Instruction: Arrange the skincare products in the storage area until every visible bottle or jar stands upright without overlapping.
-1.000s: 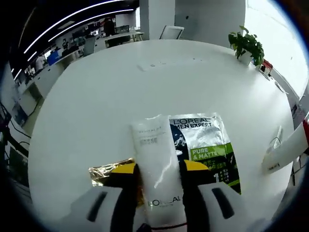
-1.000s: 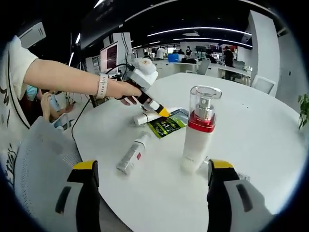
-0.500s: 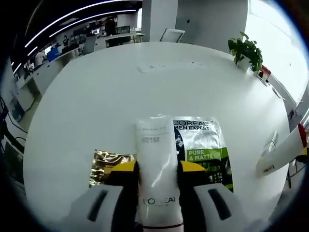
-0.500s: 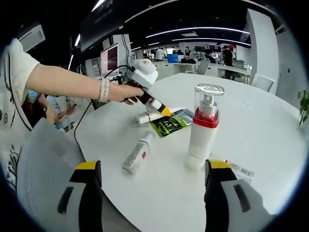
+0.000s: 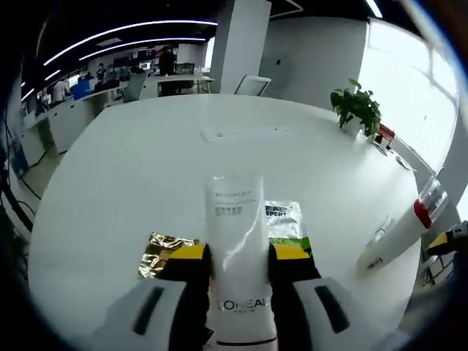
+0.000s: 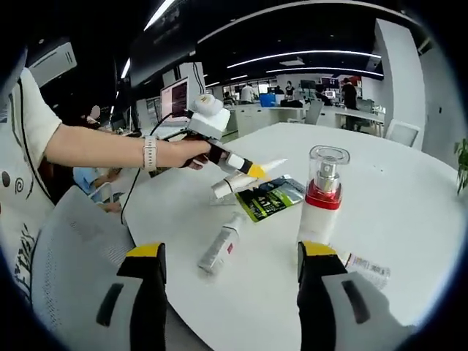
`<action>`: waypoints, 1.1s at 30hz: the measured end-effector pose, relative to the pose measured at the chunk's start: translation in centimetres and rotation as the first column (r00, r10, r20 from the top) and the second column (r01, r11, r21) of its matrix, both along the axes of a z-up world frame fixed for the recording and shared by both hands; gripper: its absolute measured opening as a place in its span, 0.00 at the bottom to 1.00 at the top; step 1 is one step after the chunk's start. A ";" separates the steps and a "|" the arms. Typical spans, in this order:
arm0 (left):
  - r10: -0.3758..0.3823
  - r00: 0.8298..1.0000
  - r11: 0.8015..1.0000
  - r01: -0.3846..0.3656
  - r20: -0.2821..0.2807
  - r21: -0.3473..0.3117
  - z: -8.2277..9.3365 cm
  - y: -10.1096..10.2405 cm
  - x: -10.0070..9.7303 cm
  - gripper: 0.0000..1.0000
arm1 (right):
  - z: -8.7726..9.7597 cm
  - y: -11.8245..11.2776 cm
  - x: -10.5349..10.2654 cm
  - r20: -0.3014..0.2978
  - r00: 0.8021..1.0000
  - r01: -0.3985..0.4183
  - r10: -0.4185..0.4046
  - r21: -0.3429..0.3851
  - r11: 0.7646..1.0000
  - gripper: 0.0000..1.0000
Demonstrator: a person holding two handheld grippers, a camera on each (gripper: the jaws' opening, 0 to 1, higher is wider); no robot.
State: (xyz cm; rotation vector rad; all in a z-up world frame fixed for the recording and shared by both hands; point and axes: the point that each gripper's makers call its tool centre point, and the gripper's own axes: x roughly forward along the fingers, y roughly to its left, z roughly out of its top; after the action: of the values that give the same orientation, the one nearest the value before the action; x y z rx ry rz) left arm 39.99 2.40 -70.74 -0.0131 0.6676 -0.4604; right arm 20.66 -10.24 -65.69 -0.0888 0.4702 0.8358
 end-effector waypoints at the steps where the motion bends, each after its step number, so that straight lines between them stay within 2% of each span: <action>1: -0.005 1.000 1.000 0.005 0.013 -0.003 0.4 -0.1 -0.1 0.31 | 0.1 0.2 0.0 -0.002 1.000 -0.004 0.004 0.008 1.000 0.73; 2: -0.012 1.000 1.000 0.012 0.026 -0.008 0.7 -0.1 0.1 0.31 | 0.1 0.4 -0.1 -0.003 1.000 -0.009 0.009 0.011 1.000 0.73; 4: -0.033 0.998 0.999 0.034 0.053 -0.018 1.9 -0.3 -1.2 0.31 | 0.1 0.8 -0.1 -0.004 1.000 -0.020 0.020 0.011 1.000 0.72; 8: -0.064 0.993 0.998 0.066 0.096 -0.019 3.2 -0.7 -1.6 0.31 | 0.2 1.3 -0.1 0.005 1.000 -0.025 0.025 0.014 1.000 0.67; 13: -0.096 0.987 0.994 0.102 0.132 -0.036 4.8 -1.6 -4.3 0.31 | 0.9 1.4 0.2 0.015 1.000 -0.013 0.012 0.046 0.999 0.63; 18: -0.141 0.975 0.988 0.151 0.172 -0.042 5.7 -1.9 -5.2 0.31 | 1.5 1.3 0.6 0.030 1.000 -0.002 0.000 0.068 0.998 0.60; 27: -0.212 0.955 0.972 0.229 0.207 -0.061 7.0 -3.4 -9.6 0.31 | 3.0 1.7 1.3 0.054 0.998 0.005 -0.012 0.127 0.992 0.51; 30: -0.240 0.945 0.963 0.261 0.223 -0.071 7.5 -3.7 -10.9 0.31 | 3.5 1.9 1.4 0.048 0.999 0.007 -0.015 0.161 0.987 0.48; 33: -0.246 0.942 0.957 0.274 0.230 -0.097 7.9 -4.0 -11.6 0.31 | 4.2 1.9 1.9 0.038 0.998 0.033 -0.042 0.215 0.976 0.40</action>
State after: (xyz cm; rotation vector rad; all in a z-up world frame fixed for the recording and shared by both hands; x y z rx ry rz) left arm 28.36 -1.60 -62.86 0.0043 0.4258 -0.7497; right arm 22.53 -8.38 -61.50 0.1006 0.3387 0.8415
